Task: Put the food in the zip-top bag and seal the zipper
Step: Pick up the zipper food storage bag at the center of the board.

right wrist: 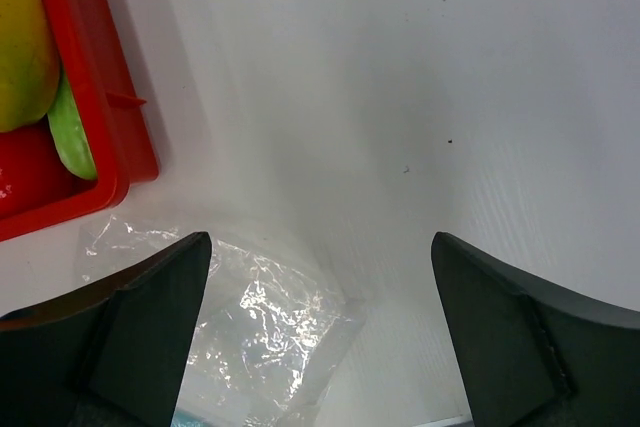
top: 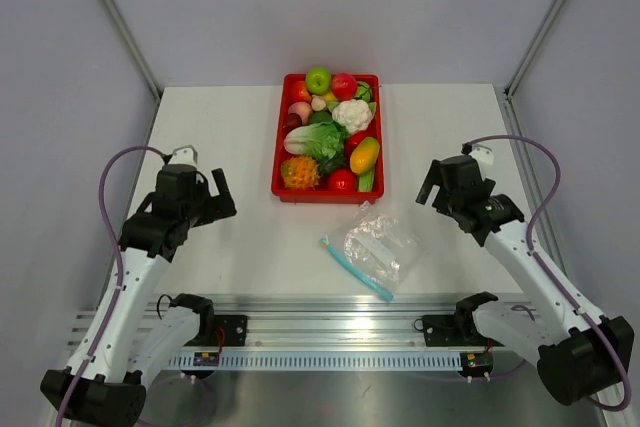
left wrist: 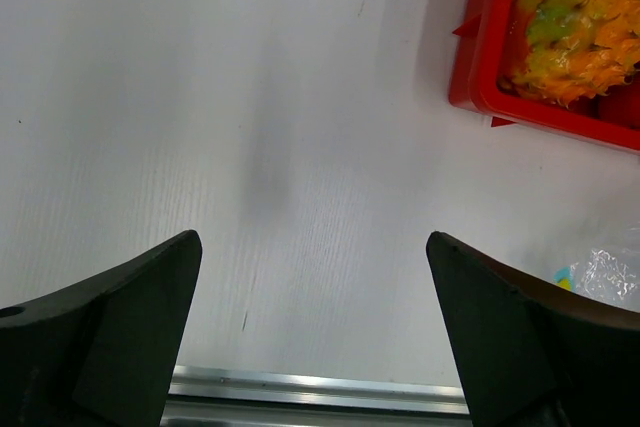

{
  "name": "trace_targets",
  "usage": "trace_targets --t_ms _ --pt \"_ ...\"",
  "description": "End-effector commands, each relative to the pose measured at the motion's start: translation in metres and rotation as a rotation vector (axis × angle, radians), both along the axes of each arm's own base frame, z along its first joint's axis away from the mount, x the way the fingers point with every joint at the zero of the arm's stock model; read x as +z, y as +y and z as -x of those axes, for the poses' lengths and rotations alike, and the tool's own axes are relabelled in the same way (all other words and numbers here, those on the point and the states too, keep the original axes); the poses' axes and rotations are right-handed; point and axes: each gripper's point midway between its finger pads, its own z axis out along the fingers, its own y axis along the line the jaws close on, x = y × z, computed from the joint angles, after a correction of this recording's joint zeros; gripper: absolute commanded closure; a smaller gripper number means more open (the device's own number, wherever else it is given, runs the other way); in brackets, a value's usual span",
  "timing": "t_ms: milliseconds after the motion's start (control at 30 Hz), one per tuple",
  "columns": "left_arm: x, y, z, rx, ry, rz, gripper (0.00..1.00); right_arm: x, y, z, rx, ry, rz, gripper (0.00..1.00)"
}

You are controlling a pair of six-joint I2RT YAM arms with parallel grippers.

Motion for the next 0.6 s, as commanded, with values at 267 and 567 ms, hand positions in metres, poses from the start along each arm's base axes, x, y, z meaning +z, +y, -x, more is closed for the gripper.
trace_targets --t_ms 267,567 --pt "0.023 -0.028 -0.017 -0.113 -0.052 0.092 0.01 0.015 0.072 0.004 0.275 -0.086 0.098 0.01" --pt "0.036 -0.028 -0.023 -0.093 -0.07 0.099 0.01 -0.011 0.158 0.061 0.477 -0.036 0.275 0.0"
